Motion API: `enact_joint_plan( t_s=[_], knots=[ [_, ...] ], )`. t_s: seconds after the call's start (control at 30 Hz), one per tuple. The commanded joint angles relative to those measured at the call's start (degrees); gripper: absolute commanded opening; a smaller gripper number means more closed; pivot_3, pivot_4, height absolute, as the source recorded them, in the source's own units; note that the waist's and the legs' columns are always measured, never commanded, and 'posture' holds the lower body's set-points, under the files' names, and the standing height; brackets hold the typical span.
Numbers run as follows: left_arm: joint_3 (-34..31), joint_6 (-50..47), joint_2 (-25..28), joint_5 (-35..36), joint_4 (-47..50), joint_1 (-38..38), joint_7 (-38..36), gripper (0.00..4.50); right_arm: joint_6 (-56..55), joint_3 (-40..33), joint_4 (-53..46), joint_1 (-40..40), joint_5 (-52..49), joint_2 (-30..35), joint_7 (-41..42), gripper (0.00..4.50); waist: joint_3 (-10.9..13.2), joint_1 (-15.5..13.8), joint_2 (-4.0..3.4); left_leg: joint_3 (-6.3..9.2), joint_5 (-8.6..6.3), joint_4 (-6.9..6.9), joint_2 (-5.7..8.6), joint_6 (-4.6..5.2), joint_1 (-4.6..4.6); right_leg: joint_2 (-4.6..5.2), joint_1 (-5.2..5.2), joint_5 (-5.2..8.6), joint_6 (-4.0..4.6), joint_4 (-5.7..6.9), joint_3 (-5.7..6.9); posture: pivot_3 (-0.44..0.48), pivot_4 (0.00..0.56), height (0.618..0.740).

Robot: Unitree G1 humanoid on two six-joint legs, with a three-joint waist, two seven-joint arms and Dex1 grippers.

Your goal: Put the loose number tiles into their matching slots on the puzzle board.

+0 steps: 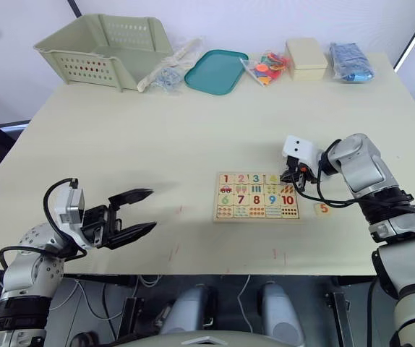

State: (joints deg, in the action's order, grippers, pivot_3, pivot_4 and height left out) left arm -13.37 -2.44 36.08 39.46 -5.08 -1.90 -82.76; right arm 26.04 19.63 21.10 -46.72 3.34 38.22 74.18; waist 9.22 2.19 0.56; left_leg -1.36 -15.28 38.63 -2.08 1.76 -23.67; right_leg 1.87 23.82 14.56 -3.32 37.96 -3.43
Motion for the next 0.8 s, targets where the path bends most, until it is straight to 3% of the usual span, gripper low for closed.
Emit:
enact_joint_plan(
  t_s=[0.03, 0.57, 0.8],
  knots=[
    [-1.98, 2.19, -0.01, 0.06, -1.13, 0.43, -1.67, 4.50, 0.01, -0.28, -0.71, -1.71, 0.01, -0.05, 0.13, 0.07, 0.00, 0.01, 0.00, 0.00, 0.00, 0.00, 0.00, 0.00, 0.00, 0.00, 0.00, 0.00, 0.00, 0.00, 0.00, 0.000, 0.150, 0.740],
    [-1.59, 3.42, -0.31, 0.01, -1.26, 1.18, -1.79, 4.50, 0.89, -0.84, -2.62, -1.34, -0.28, 0.38, 0.51, 0.07, 0.00, -0.01, 0.00, 0.03, 0.00, 0.00, -0.01, 0.00, -0.01, 0.01, 0.00, 0.00, 0.00, 0.00, 0.03, 0.000, 0.150, 0.740],
    [-1.49, 2.68, -0.46, 0.08, 0.00, 1.26, -0.09, 4.50, 1.88, -9.73, -10.31, 3.44, -7.47, 4.21, 0.00, 0.07, 0.00, -0.32, 0.00, 0.07, 0.00, 0.00, -0.01, 0.00, -0.05, 0.05, 0.00, 0.00, 0.00, -0.02, 0.09, 0.000, 0.150, 0.740]
  ],
)
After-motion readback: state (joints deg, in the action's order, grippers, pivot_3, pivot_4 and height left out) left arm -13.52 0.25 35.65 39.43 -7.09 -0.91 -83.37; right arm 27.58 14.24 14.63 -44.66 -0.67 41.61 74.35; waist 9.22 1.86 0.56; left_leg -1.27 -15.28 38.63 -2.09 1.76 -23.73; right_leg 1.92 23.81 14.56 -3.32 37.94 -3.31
